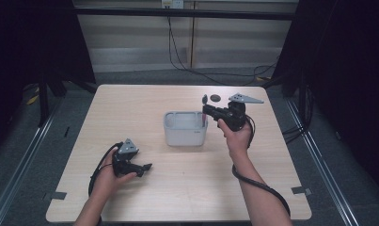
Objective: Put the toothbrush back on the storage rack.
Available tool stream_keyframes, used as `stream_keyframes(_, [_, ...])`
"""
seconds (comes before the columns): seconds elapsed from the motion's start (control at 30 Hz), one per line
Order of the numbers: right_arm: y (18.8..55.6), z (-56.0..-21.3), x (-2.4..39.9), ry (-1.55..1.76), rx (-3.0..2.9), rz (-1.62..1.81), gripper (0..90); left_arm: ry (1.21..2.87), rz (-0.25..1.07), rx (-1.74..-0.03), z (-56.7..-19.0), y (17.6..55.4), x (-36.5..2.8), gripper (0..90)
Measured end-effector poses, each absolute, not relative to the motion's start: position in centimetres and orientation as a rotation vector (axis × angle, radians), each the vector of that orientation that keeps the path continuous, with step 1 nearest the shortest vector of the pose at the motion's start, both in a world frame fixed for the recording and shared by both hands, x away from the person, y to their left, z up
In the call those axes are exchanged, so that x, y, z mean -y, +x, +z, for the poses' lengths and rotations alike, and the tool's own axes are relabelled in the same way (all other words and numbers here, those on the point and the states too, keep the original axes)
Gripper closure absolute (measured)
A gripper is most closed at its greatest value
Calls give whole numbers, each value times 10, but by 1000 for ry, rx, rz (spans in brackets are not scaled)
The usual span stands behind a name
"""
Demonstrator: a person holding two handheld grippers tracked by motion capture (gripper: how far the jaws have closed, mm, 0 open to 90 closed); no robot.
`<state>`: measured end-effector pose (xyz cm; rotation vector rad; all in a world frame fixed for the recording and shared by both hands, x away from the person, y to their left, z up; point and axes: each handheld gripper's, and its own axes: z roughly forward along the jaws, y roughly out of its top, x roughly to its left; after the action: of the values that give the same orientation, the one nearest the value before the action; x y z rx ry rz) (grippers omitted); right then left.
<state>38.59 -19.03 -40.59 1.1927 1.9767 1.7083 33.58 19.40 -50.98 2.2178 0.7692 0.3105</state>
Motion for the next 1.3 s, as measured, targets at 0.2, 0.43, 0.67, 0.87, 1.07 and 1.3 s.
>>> stream_keyframes(0.2, [384,-410,190,1185,-1978,1710,836,2217,309,-770,-510,336,-194,161])
stream_keyframes(0.43, [384,-412,190,1171,-1986,1710,836,2215,307,-772,-510,336,-194,161])
stream_keyframes(0.67, [384,-413,188,1165,-1992,1700,835,2218,310,-769,-510,336,-194,161])
stream_keyframes(0.87, [382,-417,188,1170,-1995,1690,834,2216,308,-772,-510,336,-194,161])
stream_keyframes(1.07, [380,-419,189,1159,-2000,1689,833,2217,309,-770,-510,336,-194,161])
stream_keyframes(1.3, [378,-421,190,1153,-2005,1685,829,2215,309,-772,-510,336,-194,161])
